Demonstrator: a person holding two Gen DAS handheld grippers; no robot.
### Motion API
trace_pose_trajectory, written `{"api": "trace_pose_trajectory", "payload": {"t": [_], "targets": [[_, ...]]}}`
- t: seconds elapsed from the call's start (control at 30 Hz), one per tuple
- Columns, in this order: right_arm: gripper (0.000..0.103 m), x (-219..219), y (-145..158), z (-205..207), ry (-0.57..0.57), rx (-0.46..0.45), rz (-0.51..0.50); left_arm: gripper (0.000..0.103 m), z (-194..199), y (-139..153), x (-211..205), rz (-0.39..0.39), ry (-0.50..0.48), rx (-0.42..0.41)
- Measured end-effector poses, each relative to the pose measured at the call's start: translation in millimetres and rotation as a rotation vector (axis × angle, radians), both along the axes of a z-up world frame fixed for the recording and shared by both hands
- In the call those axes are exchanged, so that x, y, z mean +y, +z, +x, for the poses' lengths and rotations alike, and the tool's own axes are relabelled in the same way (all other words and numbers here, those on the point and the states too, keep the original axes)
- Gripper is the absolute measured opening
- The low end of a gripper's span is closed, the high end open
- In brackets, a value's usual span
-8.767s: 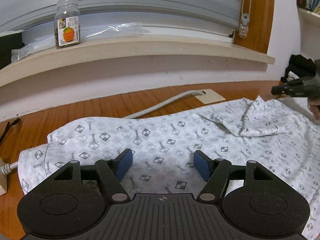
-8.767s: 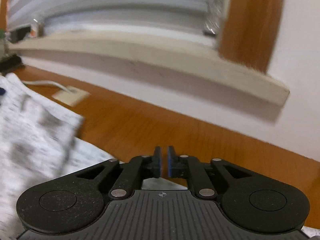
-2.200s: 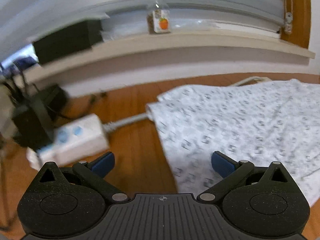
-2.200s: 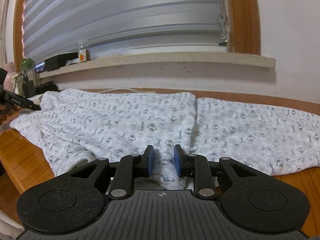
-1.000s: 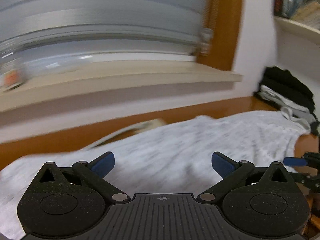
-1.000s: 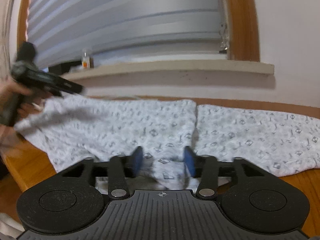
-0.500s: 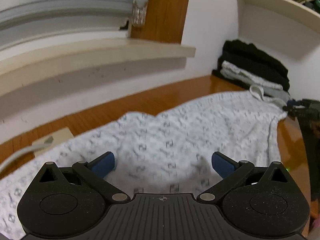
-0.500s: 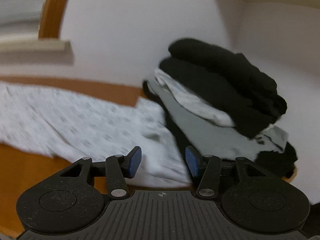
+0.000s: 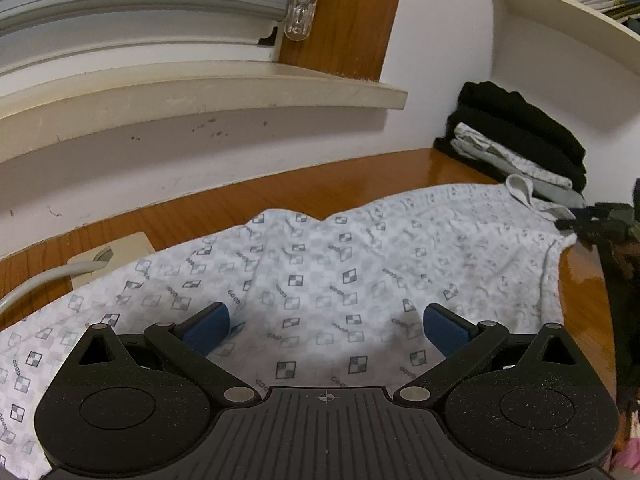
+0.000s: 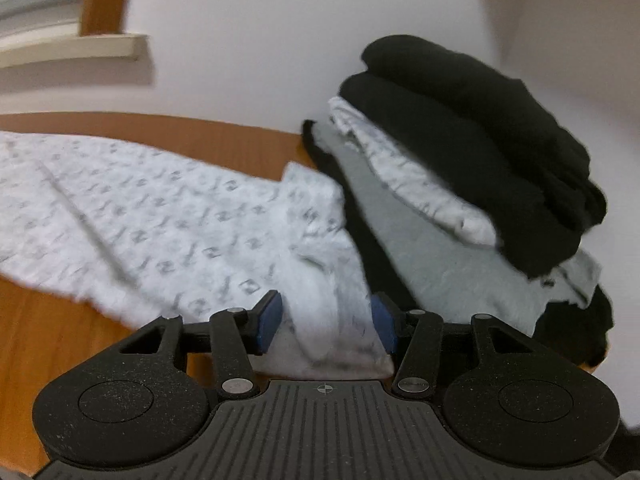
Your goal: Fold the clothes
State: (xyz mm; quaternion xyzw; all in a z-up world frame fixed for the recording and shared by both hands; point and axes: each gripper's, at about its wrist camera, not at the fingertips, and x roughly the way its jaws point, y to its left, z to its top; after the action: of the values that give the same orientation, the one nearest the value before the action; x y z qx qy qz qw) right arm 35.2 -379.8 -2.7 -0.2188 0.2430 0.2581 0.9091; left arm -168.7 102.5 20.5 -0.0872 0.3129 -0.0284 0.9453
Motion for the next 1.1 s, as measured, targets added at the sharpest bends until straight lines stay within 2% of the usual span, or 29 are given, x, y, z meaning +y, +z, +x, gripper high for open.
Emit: {"api": "trace_pose_trajectory", "payload": {"t": [0.13,0.17,0.23,0.27,0.33,0.4,0.5,0.57,0.67,0.7,0.87,0.97,1.1], "targets": [[0.046,12,0,7,0.003,-0.002,-0.029,0.103,0,0,0,0.003,0.000,0.001],[0.033,15,0,8,0.009,0.006,-0.038,0.103,0,0,0,0.003,-0.001,0.002],[0.020,21,1,11,-0.001,-0.013,-0.062,0.103,0,0,0,0.004,-0.001,0.003],[0.007,25,1,12,-0.009,-0.029,-0.076,0.103,0,0,0,0.005,-0.001,0.003],[0.004,21,9,12,-0.065,-0.071,-0.024,0.103,0,0,-1,0.013,-0.003,0.003],[0.004,13,19,13,-0.114,-0.098,0.057,0.103,0,0,-1,0.014,-0.004,0.004],[0.005,10,24,16,-0.101,-0.052,0.116,0.103,1,-1,-1,0.015,-0.004,0.006],[0.009,13,20,15,-0.070,-0.034,0.093,0.103,1,-1,-1,0.017,-0.003,0.007],[0.028,19,15,8,-0.022,-0.043,0.048,0.103,1,-1,-2,0.018,-0.002,0.008],[0.031,20,14,3,-0.002,-0.057,0.032,0.103,1,-1,-2,0.018,-0.002,0.008],[0.032,20,15,-15,0.095,-0.064,-0.048,0.103,1,-1,-2,0.018,0.001,0.008],[0.033,8,15,-25,0.106,-0.083,-0.157,0.103,1,-1,-2,0.017,0.001,0.009],[0.038,-26,22,-33,0.093,-0.071,-0.191,0.103,2,-1,-3,0.025,0.000,0.013]]}}
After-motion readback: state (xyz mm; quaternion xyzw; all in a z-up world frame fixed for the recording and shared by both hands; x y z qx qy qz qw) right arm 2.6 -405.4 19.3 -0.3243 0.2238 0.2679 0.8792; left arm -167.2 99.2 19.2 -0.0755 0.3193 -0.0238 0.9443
